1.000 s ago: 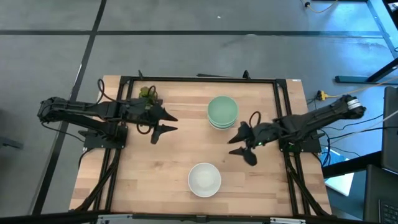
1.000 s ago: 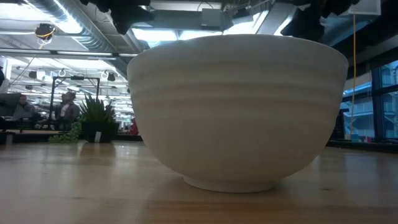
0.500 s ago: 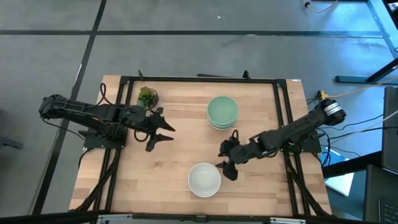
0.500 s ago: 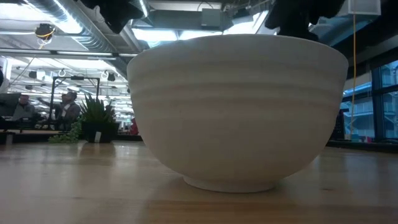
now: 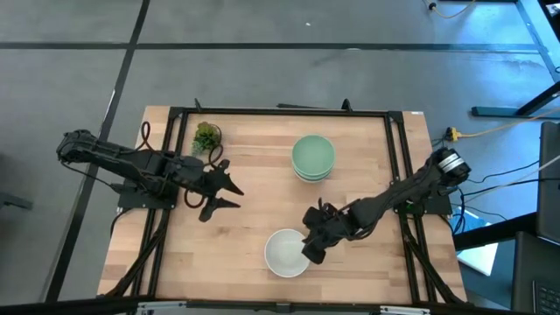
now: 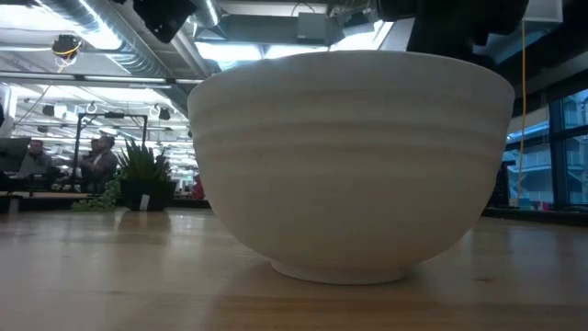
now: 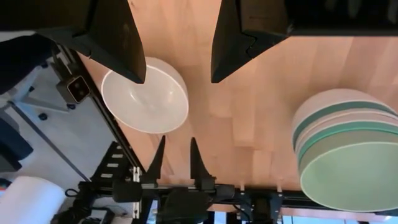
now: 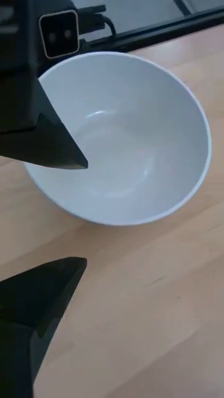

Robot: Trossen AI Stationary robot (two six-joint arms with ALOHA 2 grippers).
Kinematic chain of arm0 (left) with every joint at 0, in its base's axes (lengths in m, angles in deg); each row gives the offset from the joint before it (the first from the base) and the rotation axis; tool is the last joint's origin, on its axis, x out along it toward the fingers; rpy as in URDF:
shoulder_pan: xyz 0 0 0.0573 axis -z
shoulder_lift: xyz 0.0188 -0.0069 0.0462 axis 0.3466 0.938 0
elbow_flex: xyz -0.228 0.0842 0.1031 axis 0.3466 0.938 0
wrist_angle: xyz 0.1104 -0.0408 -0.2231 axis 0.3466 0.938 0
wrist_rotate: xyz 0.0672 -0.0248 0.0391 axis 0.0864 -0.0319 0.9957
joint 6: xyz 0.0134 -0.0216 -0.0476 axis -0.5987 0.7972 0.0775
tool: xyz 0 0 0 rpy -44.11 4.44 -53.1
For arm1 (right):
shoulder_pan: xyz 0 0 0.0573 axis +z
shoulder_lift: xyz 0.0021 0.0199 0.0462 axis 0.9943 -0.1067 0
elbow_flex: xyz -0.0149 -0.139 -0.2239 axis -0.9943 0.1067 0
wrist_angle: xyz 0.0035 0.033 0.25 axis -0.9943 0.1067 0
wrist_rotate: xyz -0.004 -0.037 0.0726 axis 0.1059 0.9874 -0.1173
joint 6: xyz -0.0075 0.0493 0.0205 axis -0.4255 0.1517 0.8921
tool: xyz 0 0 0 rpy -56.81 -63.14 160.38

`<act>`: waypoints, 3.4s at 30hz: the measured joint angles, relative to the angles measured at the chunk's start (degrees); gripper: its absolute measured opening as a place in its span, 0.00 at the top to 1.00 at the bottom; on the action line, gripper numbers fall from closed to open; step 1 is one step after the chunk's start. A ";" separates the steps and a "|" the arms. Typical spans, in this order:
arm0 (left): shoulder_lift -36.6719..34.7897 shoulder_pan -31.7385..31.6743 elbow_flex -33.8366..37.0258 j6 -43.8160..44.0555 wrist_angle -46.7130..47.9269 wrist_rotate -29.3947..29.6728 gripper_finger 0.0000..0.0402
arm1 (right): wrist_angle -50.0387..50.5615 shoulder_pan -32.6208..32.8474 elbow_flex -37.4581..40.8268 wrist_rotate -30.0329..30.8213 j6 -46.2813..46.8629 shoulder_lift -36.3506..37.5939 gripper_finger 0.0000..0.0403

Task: Nest bowls inside each other
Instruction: Stack the white bowl on top of the light green bowl

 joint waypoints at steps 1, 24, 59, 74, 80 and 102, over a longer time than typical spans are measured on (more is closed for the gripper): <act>0.00 0.16 0.00 0.00 -0.01 0.00 0.56 | 0.04 0.03 -0.01 -0.01 0.98 -0.16 0.39; 0.00 0.18 0.00 0.02 2.12 0.01 0.56 | 0.75 0.18 -0.04 -4.90 11.78 -4.56 0.39; 0.00 0.15 0.00 -0.01 2.93 0.01 0.56 | -1.26 0.14 0.00 -5.62 12.23 -5.42 0.98; 0.00 0.15 0.00 -0.44 4.57 0.04 0.56 | 5.29 -3.16 0.00 -5.55 8.98 1.19 0.98; 0.00 0.15 0.00 -0.46 4.55 0.04 0.56 | 12.57 -6.10 -0.64 -2.94 6.41 9.81 0.98; 0.00 0.09 0.00 -0.51 4.52 8.08 0.56 | 44.64 -34.43 -30.73 0.79 -25.81 13.63 0.98</act>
